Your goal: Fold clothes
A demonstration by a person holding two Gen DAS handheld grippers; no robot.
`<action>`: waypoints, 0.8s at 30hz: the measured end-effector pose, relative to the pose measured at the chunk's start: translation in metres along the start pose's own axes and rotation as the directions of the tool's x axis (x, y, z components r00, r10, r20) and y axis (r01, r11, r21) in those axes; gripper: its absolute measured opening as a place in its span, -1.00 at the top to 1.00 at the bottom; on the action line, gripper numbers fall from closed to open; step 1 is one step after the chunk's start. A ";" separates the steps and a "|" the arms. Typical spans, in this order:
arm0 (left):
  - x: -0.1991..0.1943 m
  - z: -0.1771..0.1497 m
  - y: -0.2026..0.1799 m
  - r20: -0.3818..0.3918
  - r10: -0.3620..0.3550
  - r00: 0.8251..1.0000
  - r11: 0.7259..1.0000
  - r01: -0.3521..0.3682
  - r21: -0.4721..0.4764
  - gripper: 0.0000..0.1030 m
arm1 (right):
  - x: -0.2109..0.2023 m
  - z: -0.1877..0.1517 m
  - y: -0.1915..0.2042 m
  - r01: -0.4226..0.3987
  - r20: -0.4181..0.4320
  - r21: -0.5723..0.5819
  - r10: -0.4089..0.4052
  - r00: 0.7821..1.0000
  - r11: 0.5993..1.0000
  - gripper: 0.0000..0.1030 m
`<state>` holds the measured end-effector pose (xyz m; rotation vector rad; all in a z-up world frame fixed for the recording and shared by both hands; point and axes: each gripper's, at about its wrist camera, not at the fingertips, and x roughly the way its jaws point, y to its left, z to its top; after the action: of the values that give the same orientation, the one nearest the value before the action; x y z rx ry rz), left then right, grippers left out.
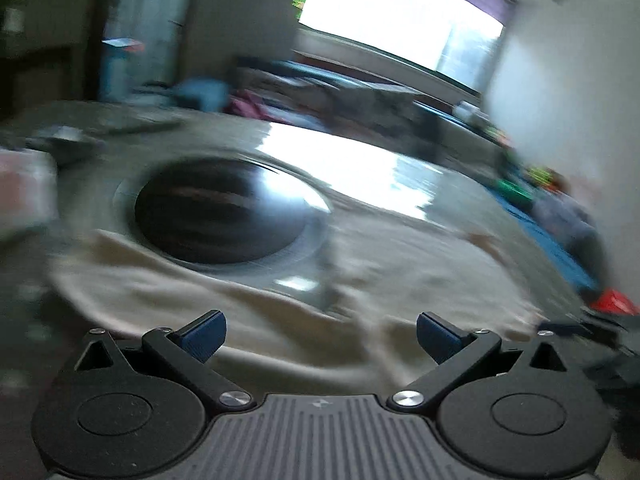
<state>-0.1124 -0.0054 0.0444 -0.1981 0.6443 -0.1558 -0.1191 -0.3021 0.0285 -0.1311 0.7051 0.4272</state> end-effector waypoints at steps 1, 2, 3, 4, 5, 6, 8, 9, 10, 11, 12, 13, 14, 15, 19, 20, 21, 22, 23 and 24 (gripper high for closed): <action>-0.002 0.002 0.009 0.022 0.058 0.998 0.998 -0.057 -0.015 -1.00 | 0.001 0.001 0.002 -0.004 0.000 -0.002 0.004 1.000 1.000 -0.31; -0.002 0.004 0.019 0.028 0.111 0.993 0.993 -0.110 -0.035 -1.00 | 0.001 0.001 0.003 -0.007 0.000 -0.004 0.007 1.000 1.000 -0.31; -0.002 0.006 0.028 0.032 0.161 0.986 0.986 -0.159 -0.056 -1.00 | 0.002 0.002 0.004 -0.008 0.000 -0.006 0.008 1.000 1.000 -0.31; 0.000 0.008 0.036 0.027 0.201 0.979 0.977 -0.198 -0.079 -1.00 | 0.002 0.002 0.004 -0.008 -0.001 -0.006 0.008 1.000 1.000 -0.31; 0.002 0.010 0.045 0.021 0.240 0.970 0.966 -0.237 -0.102 -1.00 | 0.002 0.002 0.004 -0.008 -0.001 -0.006 0.008 1.000 1.000 -0.31; 0.004 0.012 0.055 0.009 0.276 0.961 0.954 -0.273 -0.128 -1.00 | 0.002 0.002 0.004 -0.009 -0.002 -0.007 0.009 1.000 1.000 -0.31; 0.007 0.013 0.070 0.001 0.317 0.948 0.936 -0.312 -0.165 -1.00 | 0.001 0.002 0.005 -0.009 -0.003 -0.008 0.009 1.000 1.000 -0.31; 0.009 0.014 0.077 0.000 0.336 0.942 0.926 -0.330 -0.181 -1.00 | 0.001 0.002 0.005 -0.009 -0.003 -0.008 0.009 1.000 1.000 -0.31; 0.011 0.015 0.084 -0.006 0.353 0.936 0.917 -0.347 -0.197 -1.00 | 0.001 0.002 0.006 -0.009 -0.003 -0.009 0.009 1.000 1.000 -0.31; 0.014 0.016 0.090 -0.017 0.352 0.936 0.914 -0.348 -0.210 -0.99 | 0.001 0.002 0.006 -0.009 -0.004 -0.009 0.009 1.000 1.000 -0.31; 0.017 0.017 0.095 -0.028 0.351 0.936 0.910 -0.348 -0.224 -0.98 | 0.001 0.002 0.006 -0.010 -0.004 -0.009 0.009 1.000 1.000 -0.31; 0.019 0.018 0.100 -0.038 0.350 0.936 0.907 -0.349 -0.236 -0.94 | 0.001 0.002 0.007 -0.010 -0.005 -0.010 0.010 1.000 1.000 -0.31; 0.022 0.018 0.103 -0.049 0.349 0.936 0.904 -0.351 -0.245 -0.88 | 0.001 0.002 0.007 -0.010 -0.005 -0.010 0.010 1.000 1.000 -0.31; 0.025 0.019 0.106 -0.058 0.348 0.936 0.902 -0.351 -0.253 -0.75 | 0.001 0.002 0.007 -0.010 -0.006 -0.011 0.010 1.000 1.000 -0.31; 0.028 0.020 0.111 -0.052 0.358 0.932 0.899 -0.359 -0.252 -0.44 | 0.000 0.002 0.007 -0.009 -0.004 -0.009 0.009 1.000 1.000 -0.31; 0.029 0.020 0.112 -0.050 0.365 0.930 0.897 -0.366 -0.248 -0.38 | -0.001 0.002 0.007 -0.008 -0.003 -0.007 0.008 1.000 1.000 -0.31; 0.029 0.020 0.111 -0.046 0.374 0.926 0.895 -0.373 -0.244 -0.22 | -0.001 0.001 0.007 -0.006 -0.001 -0.006 0.006 1.000 1.000 -0.31; 0.029 0.020 0.111 -0.043 0.383 0.923 0.893 -0.381 -0.240 -0.03 | -0.002 0.001 0.006 -0.005 0.001 -0.004 0.005 1.000 1.000 -0.30; 0.029 0.021 0.111 -0.039 0.391 0.919 0.890 -0.389 -0.237 0.07 | -0.003 0.001 0.006 -0.004 0.002 -0.002 0.004 1.000 1.000 -0.30; 0.030 0.021 0.112 -0.035 0.401 0.916 0.887 -0.397 -0.235 0.26 | -0.003 0.000 0.006 -0.003 0.004 0.000 0.003 1.000 1.000 -0.30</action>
<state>-0.0671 0.0999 0.0178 -0.2922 0.6763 0.3233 -0.1237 -0.2979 0.0311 -0.1296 0.7015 0.4305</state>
